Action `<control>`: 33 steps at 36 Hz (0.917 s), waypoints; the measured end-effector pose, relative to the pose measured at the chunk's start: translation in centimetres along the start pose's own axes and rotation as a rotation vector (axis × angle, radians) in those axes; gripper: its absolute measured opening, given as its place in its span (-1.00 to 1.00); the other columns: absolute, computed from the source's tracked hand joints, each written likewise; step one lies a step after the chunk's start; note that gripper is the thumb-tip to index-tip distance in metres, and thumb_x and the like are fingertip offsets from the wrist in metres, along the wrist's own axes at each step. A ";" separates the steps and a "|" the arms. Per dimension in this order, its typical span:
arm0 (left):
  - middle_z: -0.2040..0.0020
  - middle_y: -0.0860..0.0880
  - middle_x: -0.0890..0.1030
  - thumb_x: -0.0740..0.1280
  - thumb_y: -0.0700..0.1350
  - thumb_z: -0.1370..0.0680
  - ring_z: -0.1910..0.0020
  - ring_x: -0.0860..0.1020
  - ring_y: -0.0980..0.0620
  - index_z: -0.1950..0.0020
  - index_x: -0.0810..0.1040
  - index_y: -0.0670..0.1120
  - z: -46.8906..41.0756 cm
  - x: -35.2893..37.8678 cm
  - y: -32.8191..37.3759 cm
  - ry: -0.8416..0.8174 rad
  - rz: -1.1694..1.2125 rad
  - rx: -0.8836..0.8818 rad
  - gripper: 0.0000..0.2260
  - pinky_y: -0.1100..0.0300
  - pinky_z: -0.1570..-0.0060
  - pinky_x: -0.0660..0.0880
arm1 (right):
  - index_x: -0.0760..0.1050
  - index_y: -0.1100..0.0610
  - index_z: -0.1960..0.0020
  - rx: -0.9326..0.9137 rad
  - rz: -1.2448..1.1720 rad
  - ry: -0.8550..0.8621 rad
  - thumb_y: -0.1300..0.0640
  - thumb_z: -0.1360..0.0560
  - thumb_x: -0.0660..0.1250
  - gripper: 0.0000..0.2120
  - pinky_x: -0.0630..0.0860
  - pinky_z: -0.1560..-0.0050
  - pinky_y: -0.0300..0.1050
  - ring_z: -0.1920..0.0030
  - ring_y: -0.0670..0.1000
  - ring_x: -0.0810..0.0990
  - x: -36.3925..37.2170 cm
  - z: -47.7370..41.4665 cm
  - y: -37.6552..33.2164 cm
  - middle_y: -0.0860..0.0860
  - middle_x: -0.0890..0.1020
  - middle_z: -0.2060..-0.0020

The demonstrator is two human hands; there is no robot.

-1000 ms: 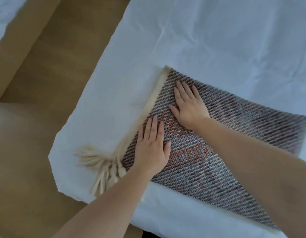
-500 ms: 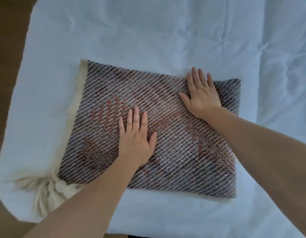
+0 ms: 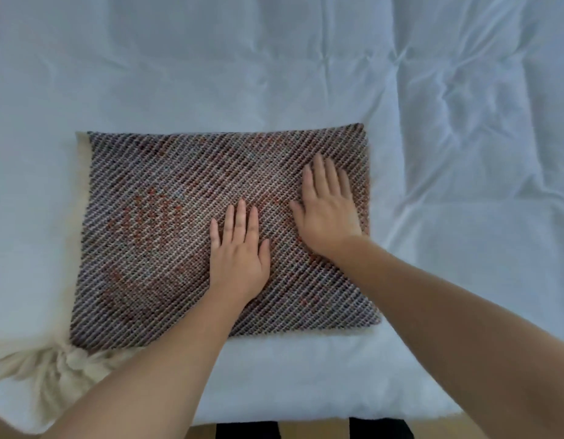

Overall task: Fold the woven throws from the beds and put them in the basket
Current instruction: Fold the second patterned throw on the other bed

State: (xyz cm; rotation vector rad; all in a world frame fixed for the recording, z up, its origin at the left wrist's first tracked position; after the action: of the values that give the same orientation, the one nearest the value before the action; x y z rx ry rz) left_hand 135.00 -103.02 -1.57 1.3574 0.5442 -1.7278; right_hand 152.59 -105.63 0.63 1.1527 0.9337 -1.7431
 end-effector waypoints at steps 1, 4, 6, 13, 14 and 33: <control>-0.57 -0.12 -0.03 -0.14 0.12 -0.60 -0.55 -0.07 -0.08 -0.56 -0.04 -0.12 0.2 0.0 -0.1 -0.001 -0.006 0.001 -0.43 -0.15 -0.47 -0.16 | -0.19 0.21 -0.57 -0.010 -0.013 -0.027 -0.16 -0.62 -0.18 -0.34 -0.21 -0.53 0.12 -0.55 0.15 -0.22 0.8 1.2 -1.1 0.17 -0.17 -0.56; -0.57 -0.11 -0.10 -0.18 0.14 -0.59 -0.55 -0.14 -0.07 -0.56 -0.09 -0.11 0.8 0.0 -0.5 -0.026 -0.035 0.016 -0.41 -0.14 -0.48 -0.20 | -0.18 0.21 -0.57 0.080 -0.062 -0.051 -0.18 -0.62 -0.18 -0.33 -0.23 -0.53 0.09 -0.56 0.13 -0.21 3.0 4.1 -1.7 0.15 -0.15 -0.56; -0.57 -0.11 -0.13 -0.20 0.16 -0.58 -0.54 -0.19 -0.07 -0.55 -0.12 -0.11 1.2 0.1 -0.7 -0.036 -0.054 0.037 -0.40 -0.12 -0.48 -0.23 | -0.18 0.22 -0.57 0.113 -0.065 -0.043 -0.20 -0.62 -0.18 -0.32 -0.24 -0.52 0.07 -0.56 0.12 -0.20 4.1 5.6 -1.1 0.15 -0.14 -0.56; -0.57 -0.17 -0.09 -0.17 0.19 -0.58 -0.54 -0.18 -0.11 -0.55 -0.11 -0.16 2.8 0.9 -0.3 -0.034 -0.104 0.061 -0.36 -0.16 -0.47 -0.21 | -0.08 0.24 -0.56 0.132 -0.019 -0.041 -0.22 -0.61 -0.16 -0.30 -0.21 -0.52 0.06 -0.56 0.11 -0.13 6.3 10.6 1.5 0.16 -0.05 -0.56; -0.57 -0.17 -0.09 -0.17 0.19 -0.58 -0.54 -0.17 -0.12 -0.55 -0.11 -0.16 3.0 1.1 -0.1 -0.033 -0.102 0.058 -0.36 -0.16 -0.47 -0.21 | -0.05 0.25 -0.56 0.143 -0.026 -0.031 -0.22 -0.61 -0.15 -0.29 -0.18 -0.52 0.06 -0.56 0.12 -0.10 6.5 11.2 1.8 0.17 -0.02 -0.56; -0.57 -0.10 -0.16 -0.27 0.19 -0.57 -0.54 -0.21 -0.03 -0.54 -0.21 -0.12 9.3 1.8 4.1 -0.084 0.060 0.016 -0.38 -0.06 -0.49 -0.25 | 0.41 0.13 -0.36 0.650 -1.180 -0.046 -0.09 -0.48 0.36 -0.47 0.57 -0.06 -0.02 -0.09 0.07 0.61 -2.0 2.4 7.9 0.09 0.60 -0.16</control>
State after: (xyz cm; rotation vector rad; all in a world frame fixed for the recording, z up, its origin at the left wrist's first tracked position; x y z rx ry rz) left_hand 132.99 -112.94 0.35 1.2935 0.4391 -1.7354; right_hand 159.53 -110.29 2.18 0.9477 1.1562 -3.1813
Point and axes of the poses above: each hand's wrist, its own z-axis away from the middle knuckle, its own x-axis out of the palm, y = z × x, the point moved 2 cm from there along -z, towards the middle knuckle
